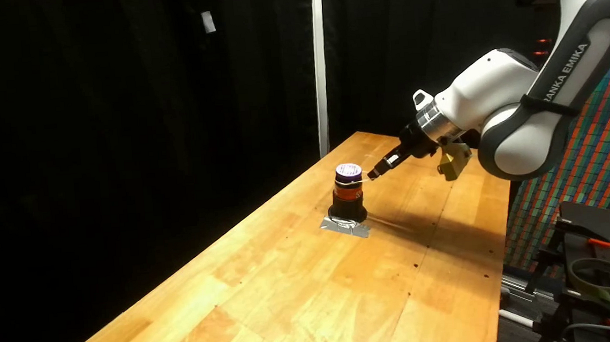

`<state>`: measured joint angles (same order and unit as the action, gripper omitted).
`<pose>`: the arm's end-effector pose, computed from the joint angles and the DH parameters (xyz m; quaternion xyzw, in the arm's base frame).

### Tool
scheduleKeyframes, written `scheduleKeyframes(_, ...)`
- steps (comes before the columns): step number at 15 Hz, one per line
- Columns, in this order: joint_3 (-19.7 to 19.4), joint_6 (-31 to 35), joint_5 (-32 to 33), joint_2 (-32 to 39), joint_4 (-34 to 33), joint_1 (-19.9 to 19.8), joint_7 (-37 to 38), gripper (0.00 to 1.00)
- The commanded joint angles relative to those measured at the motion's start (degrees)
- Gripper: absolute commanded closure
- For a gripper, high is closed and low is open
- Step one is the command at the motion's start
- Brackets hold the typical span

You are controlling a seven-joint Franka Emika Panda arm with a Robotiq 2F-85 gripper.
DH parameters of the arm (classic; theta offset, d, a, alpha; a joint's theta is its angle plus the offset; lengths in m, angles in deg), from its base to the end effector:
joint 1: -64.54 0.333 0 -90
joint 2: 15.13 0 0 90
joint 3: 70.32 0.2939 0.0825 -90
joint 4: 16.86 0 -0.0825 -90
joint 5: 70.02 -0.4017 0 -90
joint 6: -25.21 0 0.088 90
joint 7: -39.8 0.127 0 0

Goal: Put the elastic around the bottle

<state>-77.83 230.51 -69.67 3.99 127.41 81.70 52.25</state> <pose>0.5118 0.0853 0.1881 -0.9332 0.0087 -0.3557 0.0506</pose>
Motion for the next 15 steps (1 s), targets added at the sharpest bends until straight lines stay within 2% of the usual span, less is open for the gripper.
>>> scheduleKeyframes(1,5.5,5.0,-4.1,-2.0,2.8,-3.3,-3.9,0.86)
scheduleKeyframes(7,9.6,11.1,-5.8,-1.3,3.0,-5.9,-4.8,0.84)
scheduleKeyframes(9,10.2,12.2,-5.8,-1.1,3.3,-6.3,-5.1,0.75)
scheduleKeyframes(11,10.3,10.3,-6.3,-1.4,3.2,-6.3,-5.8,0.49)
scheduleKeyframes(12,11.4,5.3,-4.4,-2.8,3.5,-7.6,-4.0,0.4)
scheduleKeyframes(13,11.2,8.8,-4.9,-0.2,2.3,-7.5,-4.6,0.33)
scheduleKeyframes(14,11.4,8.0,-4.8,-0.2,2.3,-7.8,-4.6,0.51)
scheduleKeyframes(15,11.6,8.0,-4.8,0.0,2.3,-7.9,-4.5,0.43)
